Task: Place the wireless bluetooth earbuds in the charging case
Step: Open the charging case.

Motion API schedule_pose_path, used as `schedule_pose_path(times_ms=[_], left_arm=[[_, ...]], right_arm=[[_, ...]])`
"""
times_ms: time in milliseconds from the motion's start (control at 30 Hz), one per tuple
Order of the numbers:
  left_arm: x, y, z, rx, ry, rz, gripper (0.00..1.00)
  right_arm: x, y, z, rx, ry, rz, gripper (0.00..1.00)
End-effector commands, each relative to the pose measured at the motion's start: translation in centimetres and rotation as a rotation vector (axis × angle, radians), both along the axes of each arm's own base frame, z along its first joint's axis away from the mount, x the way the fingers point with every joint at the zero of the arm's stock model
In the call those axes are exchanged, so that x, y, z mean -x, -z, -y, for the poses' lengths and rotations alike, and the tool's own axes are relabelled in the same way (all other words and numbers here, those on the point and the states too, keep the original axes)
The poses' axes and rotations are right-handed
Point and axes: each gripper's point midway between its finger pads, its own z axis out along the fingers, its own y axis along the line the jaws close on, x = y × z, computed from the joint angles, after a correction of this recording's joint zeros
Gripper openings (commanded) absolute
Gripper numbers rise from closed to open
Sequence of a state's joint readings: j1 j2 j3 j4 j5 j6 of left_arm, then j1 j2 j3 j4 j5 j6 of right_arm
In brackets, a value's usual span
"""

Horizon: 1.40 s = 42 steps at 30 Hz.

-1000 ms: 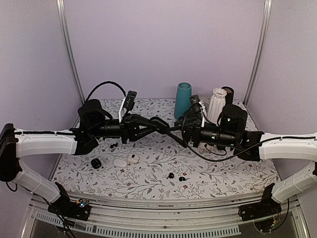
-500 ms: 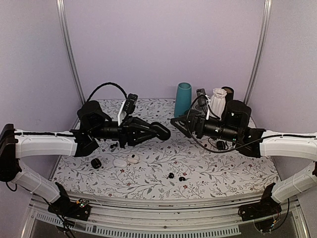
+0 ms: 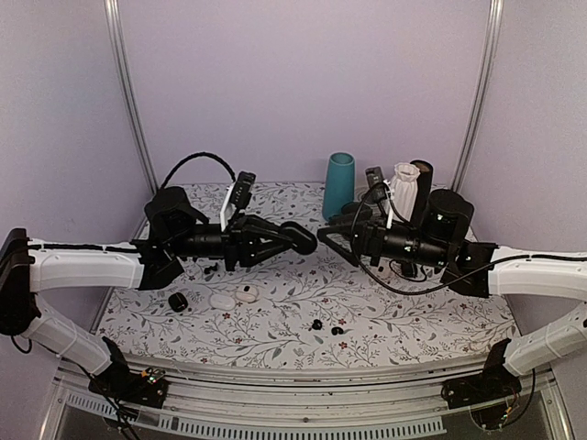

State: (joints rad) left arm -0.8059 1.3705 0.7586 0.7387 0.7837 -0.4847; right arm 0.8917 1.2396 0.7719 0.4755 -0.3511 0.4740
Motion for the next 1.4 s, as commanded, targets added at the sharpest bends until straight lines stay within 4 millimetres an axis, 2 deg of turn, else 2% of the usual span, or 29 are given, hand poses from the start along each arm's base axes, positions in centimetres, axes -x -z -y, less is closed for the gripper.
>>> schedule_pose_path(times_ms=[0, 300, 667, 1033, 1367], left_arm=[[-0.3, -0.3, 0.3, 0.010, 0.008, -0.016, 0.00], [0.5, -1.0, 0.4, 0.025, 0.067, -0.022, 0.00], [0.8, -1.5, 0.4, 0.038, 0.086, -0.033, 0.00], [0.8, -2.0, 0.6, 0.048, 0.100, -0.053, 0.00], [1.1, -2.9, 0.9, 0.068, 0.144, -0.059, 0.00]], right_arm=[[1.2, -0.7, -1.1, 0.022, -0.022, 0.077, 0.90], [-0.7, 0.3, -1.0, 0.068, 0.094, 0.067, 0.90], [0.6, 0.2, -1.7, 0.086, 0.018, 0.102, 0.90], [-0.2, 0.8, -1.7, 0.127, 0.051, 0.107, 0.89], [-1.8, 1.6, -0.5, 0.181, 0.167, 0.095, 0.89]])
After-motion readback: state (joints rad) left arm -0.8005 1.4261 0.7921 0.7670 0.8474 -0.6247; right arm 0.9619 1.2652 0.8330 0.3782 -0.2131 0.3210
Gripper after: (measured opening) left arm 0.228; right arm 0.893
